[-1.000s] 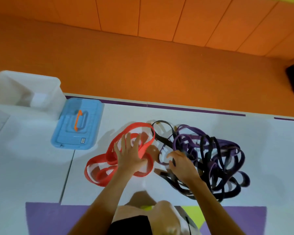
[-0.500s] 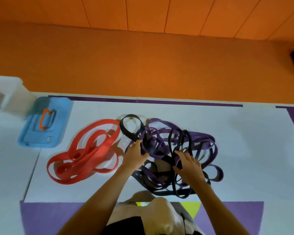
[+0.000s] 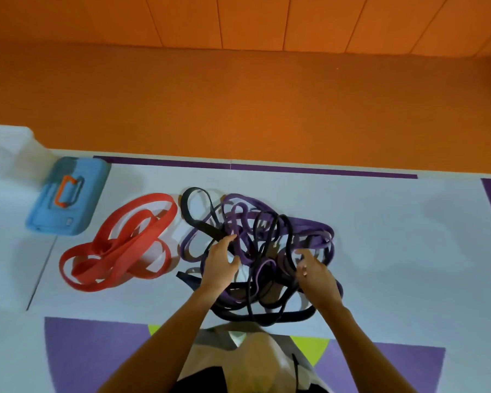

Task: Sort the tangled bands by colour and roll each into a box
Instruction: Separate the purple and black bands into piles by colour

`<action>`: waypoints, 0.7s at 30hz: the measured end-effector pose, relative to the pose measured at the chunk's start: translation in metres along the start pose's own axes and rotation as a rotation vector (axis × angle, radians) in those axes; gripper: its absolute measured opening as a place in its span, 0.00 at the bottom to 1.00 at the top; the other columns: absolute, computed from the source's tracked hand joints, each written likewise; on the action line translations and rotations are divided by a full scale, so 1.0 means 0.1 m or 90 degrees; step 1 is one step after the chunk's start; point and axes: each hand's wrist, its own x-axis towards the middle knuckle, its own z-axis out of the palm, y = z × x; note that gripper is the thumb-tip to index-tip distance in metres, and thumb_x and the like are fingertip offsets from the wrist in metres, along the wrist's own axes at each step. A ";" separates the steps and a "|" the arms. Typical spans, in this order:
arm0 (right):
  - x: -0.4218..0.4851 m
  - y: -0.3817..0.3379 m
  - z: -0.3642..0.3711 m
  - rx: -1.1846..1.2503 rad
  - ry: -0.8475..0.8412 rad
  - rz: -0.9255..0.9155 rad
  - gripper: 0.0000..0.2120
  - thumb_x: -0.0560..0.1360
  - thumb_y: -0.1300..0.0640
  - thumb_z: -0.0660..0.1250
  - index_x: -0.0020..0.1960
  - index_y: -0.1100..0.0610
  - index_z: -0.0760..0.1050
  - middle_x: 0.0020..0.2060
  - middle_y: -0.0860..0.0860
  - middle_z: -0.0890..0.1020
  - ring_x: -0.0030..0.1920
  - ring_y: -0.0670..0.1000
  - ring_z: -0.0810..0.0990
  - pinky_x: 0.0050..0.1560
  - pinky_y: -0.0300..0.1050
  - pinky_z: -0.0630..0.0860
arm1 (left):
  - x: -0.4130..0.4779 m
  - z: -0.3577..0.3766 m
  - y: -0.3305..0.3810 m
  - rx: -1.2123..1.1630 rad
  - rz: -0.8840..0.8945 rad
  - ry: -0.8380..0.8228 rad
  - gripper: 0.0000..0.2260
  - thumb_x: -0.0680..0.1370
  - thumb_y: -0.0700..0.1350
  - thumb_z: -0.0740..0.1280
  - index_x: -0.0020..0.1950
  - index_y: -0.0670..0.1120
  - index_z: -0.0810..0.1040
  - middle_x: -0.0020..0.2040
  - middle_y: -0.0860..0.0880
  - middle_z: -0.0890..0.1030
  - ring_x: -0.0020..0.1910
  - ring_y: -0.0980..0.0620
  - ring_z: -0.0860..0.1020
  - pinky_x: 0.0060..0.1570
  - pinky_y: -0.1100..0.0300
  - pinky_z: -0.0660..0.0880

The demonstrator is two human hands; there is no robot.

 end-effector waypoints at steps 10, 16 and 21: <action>0.43 -0.64 0.12 -0.166 -0.019 -0.319 0.32 0.79 0.65 0.66 0.81 0.52 0.65 0.65 0.52 0.82 0.68 0.54 0.78 0.71 0.56 0.72 | 0.12 -0.13 -0.10 0.239 0.137 -0.011 0.39 0.79 0.48 0.75 0.85 0.49 0.59 0.82 0.48 0.67 0.82 0.47 0.63 0.80 0.46 0.64; 0.67 -0.74 0.20 -0.379 -0.197 -0.229 0.35 0.83 0.57 0.63 0.85 0.46 0.50 0.81 0.48 0.64 0.84 0.53 0.55 0.78 0.77 0.44 | 0.53 -0.20 0.01 0.424 0.168 -0.153 0.43 0.79 0.55 0.74 0.86 0.53 0.52 0.84 0.45 0.57 0.85 0.43 0.52 0.83 0.43 0.52; 0.62 -0.55 0.12 -0.455 -0.152 -0.085 0.23 0.86 0.43 0.54 0.78 0.49 0.68 0.74 0.51 0.72 0.73 0.56 0.69 0.72 0.70 0.64 | 0.76 -0.20 0.06 0.509 0.192 -0.203 0.30 0.85 0.55 0.64 0.84 0.53 0.58 0.79 0.44 0.66 0.80 0.40 0.64 0.82 0.42 0.55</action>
